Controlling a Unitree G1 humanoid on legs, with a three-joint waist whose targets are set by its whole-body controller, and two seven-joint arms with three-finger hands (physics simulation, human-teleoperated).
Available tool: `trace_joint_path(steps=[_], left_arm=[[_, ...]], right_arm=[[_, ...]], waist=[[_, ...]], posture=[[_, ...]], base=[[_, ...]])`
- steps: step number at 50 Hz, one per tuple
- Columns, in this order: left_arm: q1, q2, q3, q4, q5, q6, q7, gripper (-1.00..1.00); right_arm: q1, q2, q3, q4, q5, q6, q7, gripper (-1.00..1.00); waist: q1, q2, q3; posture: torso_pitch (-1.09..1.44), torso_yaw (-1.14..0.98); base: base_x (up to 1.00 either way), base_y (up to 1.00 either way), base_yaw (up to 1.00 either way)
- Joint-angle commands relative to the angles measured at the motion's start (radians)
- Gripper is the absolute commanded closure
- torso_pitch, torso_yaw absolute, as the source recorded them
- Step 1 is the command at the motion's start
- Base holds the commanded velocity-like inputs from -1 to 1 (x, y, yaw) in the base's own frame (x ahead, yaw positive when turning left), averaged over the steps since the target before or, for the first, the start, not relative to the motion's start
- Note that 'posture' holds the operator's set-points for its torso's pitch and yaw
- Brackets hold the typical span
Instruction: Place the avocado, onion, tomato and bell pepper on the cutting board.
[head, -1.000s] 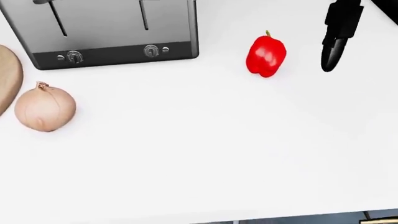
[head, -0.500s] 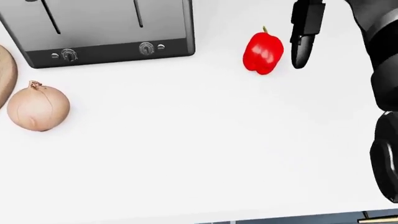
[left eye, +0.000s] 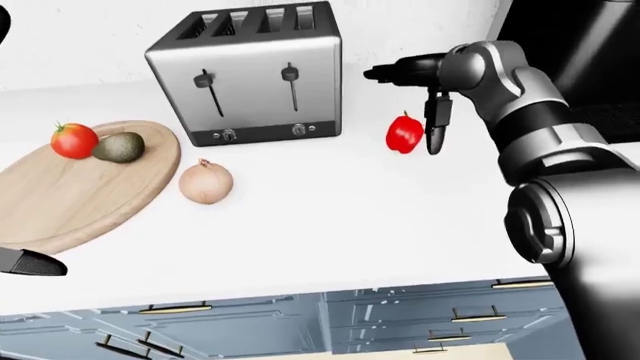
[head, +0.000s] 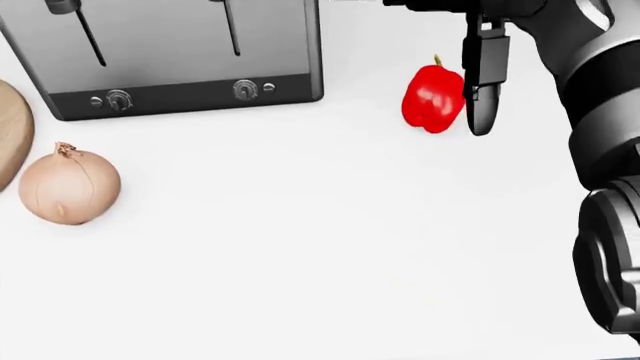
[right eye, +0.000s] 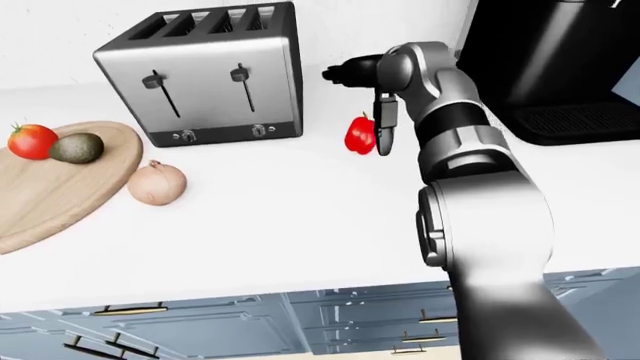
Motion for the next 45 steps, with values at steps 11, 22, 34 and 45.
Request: trace_joint_path(steps=[11, 22, 34, 45], left_arm=[[-0.004, 0.018, 0.028, -0.001, -0.005, -0.025, 0.016, -1.00], [0.008, 0.009, 0.041, -0.005, -0.009, -0.031, 0.011, -1.00], [0.013, 0.006, 0.045, 0.003, -0.008, -0.041, 0.009, -1.00], [0.016, 0.000, 0.048, 0.005, -0.007, -0.045, 0.008, -1.00]], right_arm=[[-0.007, 0.011, -0.013, -0.032, -0.025, -0.013, -0.049, -1.00], [0.009, 0.016, 0.009, -0.028, -0.097, -0.018, -0.086, -1.00], [0.020, 0.022, 0.005, -0.025, -0.141, -0.041, -0.142, -1.00], [0.022, 0.029, 0.002, -0.021, -0.171, -0.046, -0.175, -1.00]], waist=[[0.003, 0.005, -0.024], [0.004, 0.003, -0.024], [0.005, 0.004, -0.026], [0.004, 0.004, -0.028]], posture=[[0.00, 0.00], [0.00, 0.00], [0.00, 0.00], [0.00, 0.00]], base=[[0.00, 0.00, 0.00], [0.00, 0.00, 0.00], [0.00, 0.00, 0.00], [0.00, 0.00, 0.00]])
